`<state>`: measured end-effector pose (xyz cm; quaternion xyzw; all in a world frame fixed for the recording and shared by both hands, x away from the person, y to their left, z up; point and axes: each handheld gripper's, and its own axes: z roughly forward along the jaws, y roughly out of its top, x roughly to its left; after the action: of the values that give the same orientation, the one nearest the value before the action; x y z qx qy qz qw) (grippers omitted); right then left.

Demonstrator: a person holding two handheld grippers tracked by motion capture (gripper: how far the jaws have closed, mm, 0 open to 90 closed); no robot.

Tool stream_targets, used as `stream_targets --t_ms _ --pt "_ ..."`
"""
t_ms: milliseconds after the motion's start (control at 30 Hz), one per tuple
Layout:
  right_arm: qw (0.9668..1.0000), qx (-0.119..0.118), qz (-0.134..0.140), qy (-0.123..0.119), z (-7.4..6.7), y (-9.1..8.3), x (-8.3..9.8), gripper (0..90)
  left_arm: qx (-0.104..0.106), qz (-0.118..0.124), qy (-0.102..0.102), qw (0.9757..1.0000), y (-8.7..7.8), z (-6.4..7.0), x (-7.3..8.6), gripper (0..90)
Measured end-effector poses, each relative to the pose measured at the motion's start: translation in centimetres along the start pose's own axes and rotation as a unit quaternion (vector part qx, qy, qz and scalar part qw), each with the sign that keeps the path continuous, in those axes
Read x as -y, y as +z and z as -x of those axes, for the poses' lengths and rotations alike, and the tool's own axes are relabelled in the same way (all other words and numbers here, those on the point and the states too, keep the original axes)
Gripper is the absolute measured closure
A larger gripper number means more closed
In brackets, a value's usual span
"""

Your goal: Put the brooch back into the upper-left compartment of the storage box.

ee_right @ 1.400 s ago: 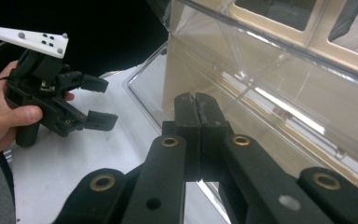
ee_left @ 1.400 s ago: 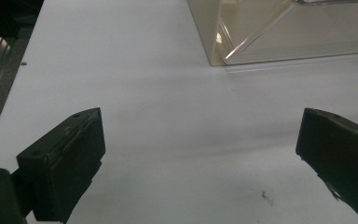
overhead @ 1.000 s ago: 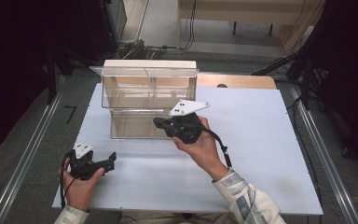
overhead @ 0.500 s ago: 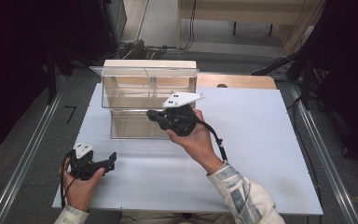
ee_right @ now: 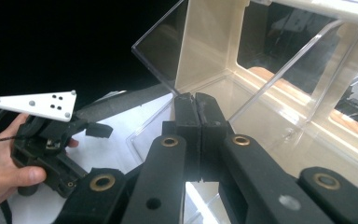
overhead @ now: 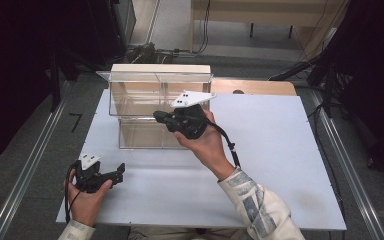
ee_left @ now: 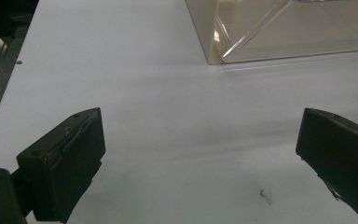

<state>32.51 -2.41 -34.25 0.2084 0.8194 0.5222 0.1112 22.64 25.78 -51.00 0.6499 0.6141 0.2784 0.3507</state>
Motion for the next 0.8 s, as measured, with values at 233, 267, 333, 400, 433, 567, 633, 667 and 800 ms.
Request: stream_targets --t_ms 233,267,333,400,433,567,633,667,800 --pt "1.0000 0.008 -0.003 0.004 0.4 0.7 -0.5 86.8 0.001 -0.001 0.001 1.0000 0.0 0.0 0.0 2.1" --pt "1.0000 0.008 -0.003 0.004 0.4 0.7 -0.5 86.8 0.001 0.000 0.001 1.0000 0.0 0.0 0.0 2.1" --pt "0.9999 0.009 -0.004 0.004 0.5 1.0 -0.7 86.8 0.000 0.000 0.001 1.0000 0.0 0.0 0.0 2.1" --pt "0.9999 0.010 -0.004 0.005 0.5 1.1 -0.8 86.8 -0.001 0.000 0.001 1.0000 0.0 0.0 0.0 2.1" --pt "0.9999 0.012 -0.005 0.004 0.5 1.2 -0.9 86.8 0.000 0.000 0.001 1.0000 0.0 0.0 0.0 2.0" --pt "0.9998 0.016 -0.008 0.008 0.7 1.4 -1.1 82.9 0.000 0.001 0.002 1.0000 0.0 0.0 0.0 2.1" --pt "0.9998 0.016 -0.007 0.010 0.7 1.5 -1.1 81.1 -0.001 0.001 0.002 1.0000 0.0 0.0 0.0 2.0" --pt "0.9998 0.014 -0.005 0.011 0.7 1.5 -1.1 79.5 -0.001 0.001 0.002 1.0000 -0.1 0.0 0.0 2.1" --pt "0.9999 0.011 0.000 0.010 0.6 1.2 -1.2 77.0 -0.001 0.001 0.004 1.0000 -0.1 0.0 0.0 2.1"
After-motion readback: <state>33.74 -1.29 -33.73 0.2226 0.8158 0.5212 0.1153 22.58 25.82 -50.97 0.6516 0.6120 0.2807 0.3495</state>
